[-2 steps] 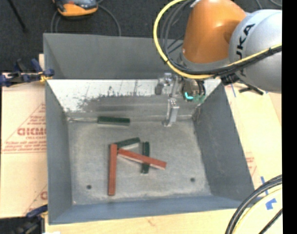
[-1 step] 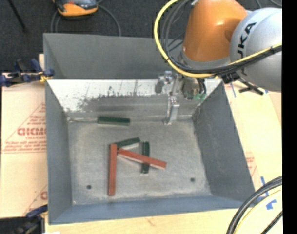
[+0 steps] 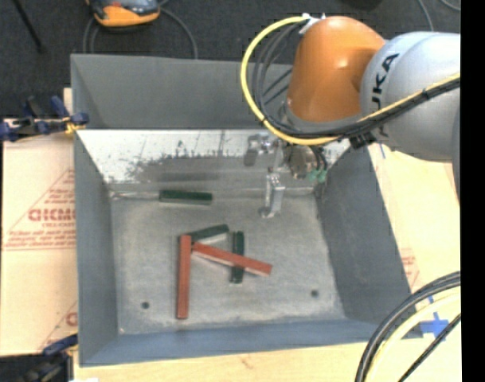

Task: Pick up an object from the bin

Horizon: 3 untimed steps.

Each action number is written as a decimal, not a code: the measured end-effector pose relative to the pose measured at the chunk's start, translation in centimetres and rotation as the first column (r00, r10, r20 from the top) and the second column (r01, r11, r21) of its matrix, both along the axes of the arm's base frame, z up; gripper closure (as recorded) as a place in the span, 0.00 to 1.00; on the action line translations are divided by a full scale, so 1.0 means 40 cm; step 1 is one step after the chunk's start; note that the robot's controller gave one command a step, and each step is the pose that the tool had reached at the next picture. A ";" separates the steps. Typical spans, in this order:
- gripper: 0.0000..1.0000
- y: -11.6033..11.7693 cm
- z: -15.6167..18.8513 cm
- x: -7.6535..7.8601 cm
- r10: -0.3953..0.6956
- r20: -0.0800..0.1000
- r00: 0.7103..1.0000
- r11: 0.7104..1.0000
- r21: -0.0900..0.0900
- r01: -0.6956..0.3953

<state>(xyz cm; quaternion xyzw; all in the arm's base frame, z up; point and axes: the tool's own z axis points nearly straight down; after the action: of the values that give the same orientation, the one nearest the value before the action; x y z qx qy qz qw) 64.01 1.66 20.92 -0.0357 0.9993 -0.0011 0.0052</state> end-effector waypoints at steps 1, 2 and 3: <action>0.00 0.005 -0.046 -0.020 0.018 -0.006 1.000 1.000 0.000 -0.018; 0.00 0.014 0.008 -0.050 0.019 -0.009 1.000 1.000 0.002 -0.019; 0.00 0.020 -0.068 -0.080 0.157 0.005 0.988 0.988 -0.002 -0.157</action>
Offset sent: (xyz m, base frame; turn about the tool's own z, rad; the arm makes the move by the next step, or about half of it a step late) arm -0.0304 0.0087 0.0290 -0.1397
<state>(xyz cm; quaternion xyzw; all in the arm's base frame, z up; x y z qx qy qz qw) 60.80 2.46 18.19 -0.1145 0.9934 -0.0013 0.0076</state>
